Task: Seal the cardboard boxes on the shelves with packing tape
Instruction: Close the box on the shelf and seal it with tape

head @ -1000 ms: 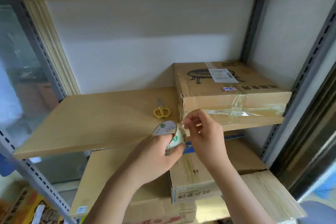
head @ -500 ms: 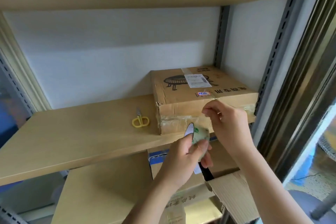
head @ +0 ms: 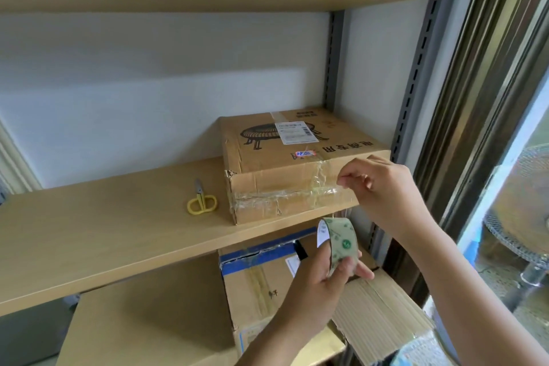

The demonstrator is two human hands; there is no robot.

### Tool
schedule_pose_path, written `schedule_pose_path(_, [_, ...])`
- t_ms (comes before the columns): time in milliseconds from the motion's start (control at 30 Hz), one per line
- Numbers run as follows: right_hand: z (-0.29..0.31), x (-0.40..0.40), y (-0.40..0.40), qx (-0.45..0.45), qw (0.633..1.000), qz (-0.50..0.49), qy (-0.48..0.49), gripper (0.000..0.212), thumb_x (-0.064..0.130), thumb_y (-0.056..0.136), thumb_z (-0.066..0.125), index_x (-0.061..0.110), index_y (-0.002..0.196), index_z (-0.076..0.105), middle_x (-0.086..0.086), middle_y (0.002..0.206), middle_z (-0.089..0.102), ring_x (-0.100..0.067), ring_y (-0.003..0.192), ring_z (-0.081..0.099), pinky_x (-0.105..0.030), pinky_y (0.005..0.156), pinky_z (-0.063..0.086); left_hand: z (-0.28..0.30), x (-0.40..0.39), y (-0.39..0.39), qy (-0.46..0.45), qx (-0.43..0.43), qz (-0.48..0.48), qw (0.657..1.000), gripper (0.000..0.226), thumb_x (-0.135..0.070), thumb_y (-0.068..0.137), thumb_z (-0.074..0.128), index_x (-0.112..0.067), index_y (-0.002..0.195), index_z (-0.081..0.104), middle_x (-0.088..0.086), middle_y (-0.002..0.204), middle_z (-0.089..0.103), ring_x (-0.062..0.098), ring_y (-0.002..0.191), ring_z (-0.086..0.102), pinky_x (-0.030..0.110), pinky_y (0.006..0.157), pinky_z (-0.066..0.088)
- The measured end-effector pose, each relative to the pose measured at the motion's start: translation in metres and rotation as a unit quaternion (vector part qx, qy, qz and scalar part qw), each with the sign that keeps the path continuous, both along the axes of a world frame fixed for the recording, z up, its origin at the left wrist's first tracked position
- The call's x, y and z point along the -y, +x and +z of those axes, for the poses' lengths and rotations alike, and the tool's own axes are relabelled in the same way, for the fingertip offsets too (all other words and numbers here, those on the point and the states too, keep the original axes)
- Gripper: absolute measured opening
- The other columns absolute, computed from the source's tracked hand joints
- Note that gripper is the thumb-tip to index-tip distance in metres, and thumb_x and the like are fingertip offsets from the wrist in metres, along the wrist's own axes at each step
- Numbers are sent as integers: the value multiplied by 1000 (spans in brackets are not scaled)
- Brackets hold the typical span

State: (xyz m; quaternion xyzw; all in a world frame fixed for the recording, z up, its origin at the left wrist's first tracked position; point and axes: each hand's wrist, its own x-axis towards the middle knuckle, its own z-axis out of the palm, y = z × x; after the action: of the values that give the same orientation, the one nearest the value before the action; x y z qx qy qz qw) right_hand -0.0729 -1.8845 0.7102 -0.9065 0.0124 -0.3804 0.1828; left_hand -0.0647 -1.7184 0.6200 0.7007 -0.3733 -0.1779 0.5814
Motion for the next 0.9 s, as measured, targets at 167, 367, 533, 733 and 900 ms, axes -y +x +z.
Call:
schedule_pose_path(167, [-5, 12, -6, 0, 1000, -8, -25, 12, 10, 86, 71, 22, 87, 74, 12, 80, 65, -4, 74, 54, -33, 66, 54, -8, 17, 3, 61, -45, 29, 997, 27, -34, 105, 41, -21, 113, 64, -34, 99, 68, -17, 102, 55, 6, 85, 34])
schedule_pose_path(367, [-5, 10, -9, -9, 1000, 26, 2, 16, 32, 88, 57, 26, 91, 71, 12, 83, 65, -10, 76, 60, -39, 67, 56, -4, 8, 26, 86, 7, 71, 994, 52, -68, 89, 48, -29, 123, 56, -18, 119, 67, -5, 106, 62, 18, 85, 51])
schedule_pose_path(533, [3, 8, -17, -16, 996, 85, -37, 17, 33, 90, 56, 25, 94, 70, 14, 85, 66, -9, 80, 61, -36, 67, 56, 53, -52, 70, 4, 517, 312, 797, 19, -32, 91, 66, -13, 96, 68, -3, 103, 66, 16, 99, 63, 30, 85, 50])
schedule_pose_path(733, [5, -6, -17, -36, 982, 129, -131, 18, 32, 92, 55, 22, 92, 70, 16, 87, 67, -8, 82, 60, -38, 59, 57, 51, -66, 118, 298, 543, 292, 729, 108, -75, 68, 65, -7, 146, 37, 10, 146, 42, 28, 142, 35, 47, 112, 39])
schedule_pose_path(900, [10, -16, -26, -61, 976, 150, -146, 15, 32, 91, 56, 25, 92, 70, 18, 88, 65, 0, 83, 56, -33, 61, 57, 24, -61, 90, 259, 608, 307, 686, 115, -65, 56, 82, -12, 145, 32, 18, 138, 39, 38, 136, 38, 53, 107, 37])
